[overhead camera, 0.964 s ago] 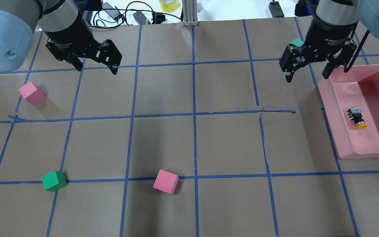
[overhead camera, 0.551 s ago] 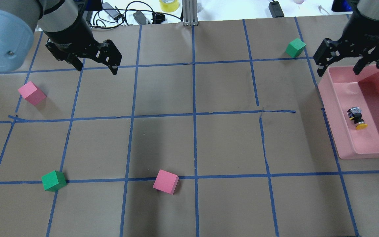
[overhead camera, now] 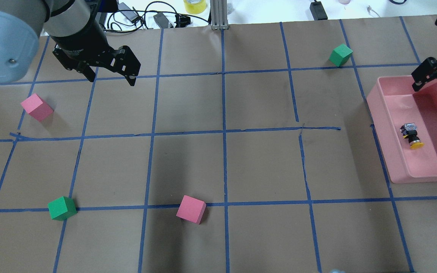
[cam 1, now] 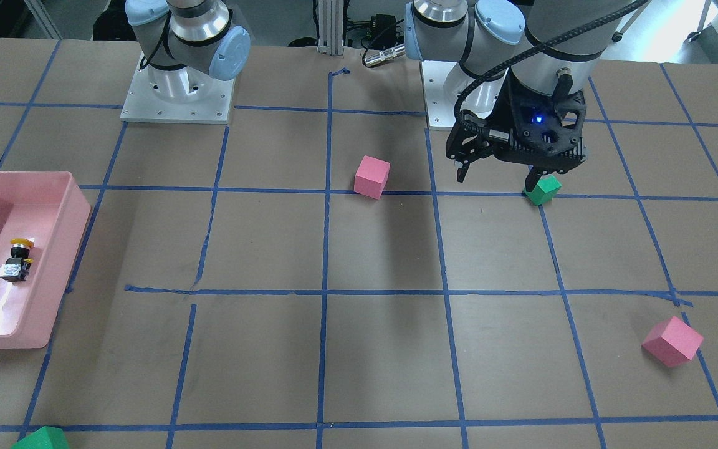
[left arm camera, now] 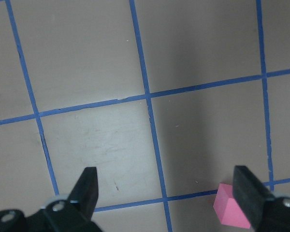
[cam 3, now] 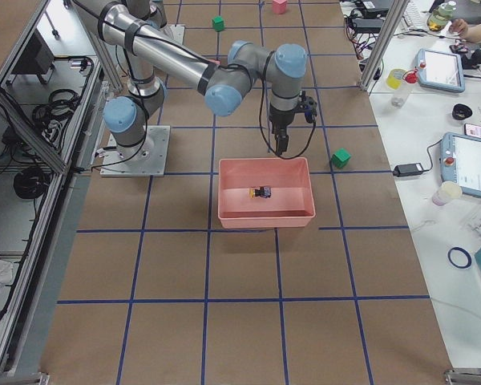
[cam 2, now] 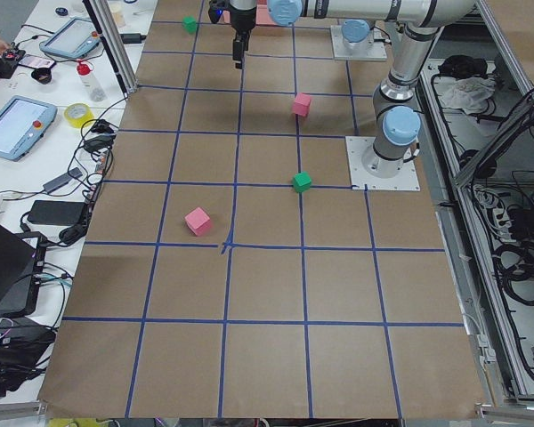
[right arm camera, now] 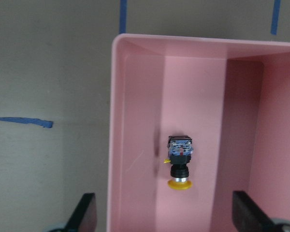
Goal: Align button upright
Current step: 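Lower the right gripper into the tray and grasp the yellow button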
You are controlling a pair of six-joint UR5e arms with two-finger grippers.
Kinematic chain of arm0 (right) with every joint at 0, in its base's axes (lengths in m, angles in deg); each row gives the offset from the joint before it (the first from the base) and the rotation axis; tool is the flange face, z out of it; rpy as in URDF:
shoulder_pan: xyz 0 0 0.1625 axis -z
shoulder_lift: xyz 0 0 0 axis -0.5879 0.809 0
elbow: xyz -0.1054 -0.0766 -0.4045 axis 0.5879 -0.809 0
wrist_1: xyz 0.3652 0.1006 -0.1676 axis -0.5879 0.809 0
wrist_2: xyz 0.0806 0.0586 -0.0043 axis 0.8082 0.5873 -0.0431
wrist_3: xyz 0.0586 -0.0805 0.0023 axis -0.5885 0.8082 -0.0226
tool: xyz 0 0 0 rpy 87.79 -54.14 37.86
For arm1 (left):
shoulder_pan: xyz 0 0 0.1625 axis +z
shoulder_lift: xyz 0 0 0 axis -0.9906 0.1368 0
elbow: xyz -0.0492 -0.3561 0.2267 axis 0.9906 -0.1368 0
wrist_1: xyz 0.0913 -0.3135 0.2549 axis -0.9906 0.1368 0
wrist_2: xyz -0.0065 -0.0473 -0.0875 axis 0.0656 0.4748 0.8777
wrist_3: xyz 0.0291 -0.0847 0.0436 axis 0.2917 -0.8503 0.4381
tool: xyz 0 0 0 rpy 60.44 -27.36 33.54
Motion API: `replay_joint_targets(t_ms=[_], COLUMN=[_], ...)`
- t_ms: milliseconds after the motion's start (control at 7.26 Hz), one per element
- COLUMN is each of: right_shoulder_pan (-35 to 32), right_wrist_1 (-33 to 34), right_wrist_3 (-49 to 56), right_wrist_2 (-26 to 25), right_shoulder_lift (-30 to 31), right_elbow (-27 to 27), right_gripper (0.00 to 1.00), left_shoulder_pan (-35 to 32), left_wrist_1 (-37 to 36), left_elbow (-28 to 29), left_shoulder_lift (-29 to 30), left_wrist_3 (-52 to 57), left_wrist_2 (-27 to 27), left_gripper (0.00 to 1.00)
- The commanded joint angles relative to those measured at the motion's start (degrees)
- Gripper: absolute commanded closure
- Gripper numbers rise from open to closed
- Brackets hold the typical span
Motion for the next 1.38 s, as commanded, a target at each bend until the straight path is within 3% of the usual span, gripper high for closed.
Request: replay_joint_targets(t_ms=[0, 689, 1240], right_shoulder_pan=[3.15, 3.77, 3.77], right_wrist_1=[10.49, 14.74, 14.75], right_wrist_3=[1.42, -2.35, -3.77], right_wrist_2=[-0.89, -1.16, -3.35], right_shoulder_lift=[-4.01, -11.48, -13.43], right_elbow=[5.08, 7.11, 7.20], right_gripper=[0.00, 0.00, 0.00], left_shoulder_pan=[0.00, 0.00, 0.09], left_wrist_1=[0.00, -0.09, -0.09], left_elbow=[0.00, -1.13, -1.41], left_shoulder_lift=[-0.09, -0.27, -0.71], left_wrist_3=[0.00, 0.00, 0.00], left_wrist_2=[-0.09, 0.00, 0.00], left_gripper=[0.00, 0.00, 0.00])
